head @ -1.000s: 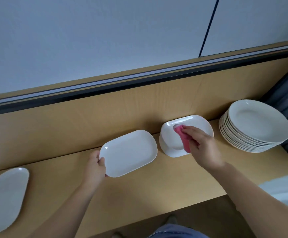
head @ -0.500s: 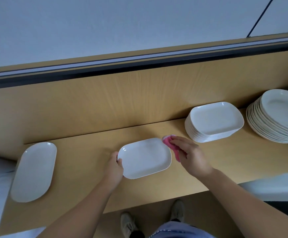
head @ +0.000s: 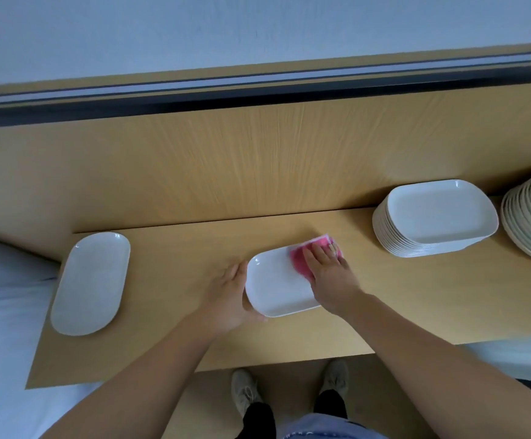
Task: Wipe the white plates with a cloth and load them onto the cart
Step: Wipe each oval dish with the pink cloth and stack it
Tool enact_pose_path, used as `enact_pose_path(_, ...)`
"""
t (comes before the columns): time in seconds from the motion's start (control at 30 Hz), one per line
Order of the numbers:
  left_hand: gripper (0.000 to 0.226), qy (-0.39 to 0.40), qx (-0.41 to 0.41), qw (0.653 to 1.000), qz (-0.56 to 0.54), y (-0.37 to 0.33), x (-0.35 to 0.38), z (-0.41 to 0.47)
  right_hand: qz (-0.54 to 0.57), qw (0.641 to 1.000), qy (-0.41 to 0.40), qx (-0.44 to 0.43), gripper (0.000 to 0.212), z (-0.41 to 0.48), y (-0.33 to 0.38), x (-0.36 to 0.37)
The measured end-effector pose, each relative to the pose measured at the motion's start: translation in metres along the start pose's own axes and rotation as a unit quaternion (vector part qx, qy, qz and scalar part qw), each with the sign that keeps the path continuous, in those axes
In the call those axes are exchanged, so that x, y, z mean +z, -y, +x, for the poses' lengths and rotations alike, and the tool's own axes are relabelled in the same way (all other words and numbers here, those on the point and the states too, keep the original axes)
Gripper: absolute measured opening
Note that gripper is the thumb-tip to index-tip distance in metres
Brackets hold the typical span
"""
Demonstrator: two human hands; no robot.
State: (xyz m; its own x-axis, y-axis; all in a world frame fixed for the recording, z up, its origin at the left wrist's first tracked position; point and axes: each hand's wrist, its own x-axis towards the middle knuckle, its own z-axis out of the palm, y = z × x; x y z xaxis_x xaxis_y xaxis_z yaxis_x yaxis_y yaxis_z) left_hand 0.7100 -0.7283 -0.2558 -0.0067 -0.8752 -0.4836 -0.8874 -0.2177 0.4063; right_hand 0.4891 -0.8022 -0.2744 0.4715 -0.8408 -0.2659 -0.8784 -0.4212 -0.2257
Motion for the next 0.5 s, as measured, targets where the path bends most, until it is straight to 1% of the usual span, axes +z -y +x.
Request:
enact_pose_path(0.07,0.12,0.007,0.009,1.0,0.013,0.0,0.0,0.001,-0.02,0.999,0.029,0.024,0.065,-0.001,0.008,0.013)
enact_pose_path(0.17,0.117,0.003,0.005,1.0,0.008,0.001,0.001,0.004,-0.026,0.997,0.046,0.054,0.062,0.001,0.019,0.018)
enact_pose_path(0.27,0.118,-0.003,0.003,1.0,-0.01,0.004,0.003,0.006,-0.032,0.996,0.061,0.05,0.06,0.003,0.03,0.019)
enact_pose_path(0.37,0.117,-0.017,0.012,1.0,-0.015,0.006,0.005,0.007,-0.026,0.996,0.089,0.002,0.06,0.005,0.051,0.018)
enact_pose_path(0.43,0.116,-0.027,0.024,0.999,-0.021,0.005,0.004,0.008,-0.046,0.991,0.116,-0.046,0.062,0.006,0.068,0.019)
enact_pose_path(0.5,0.115,-0.038,0.035,0.999,-0.006,0.005,0.004,0.008,-0.062,0.986,0.132,-0.081,0.062,0.007,0.074,0.019)
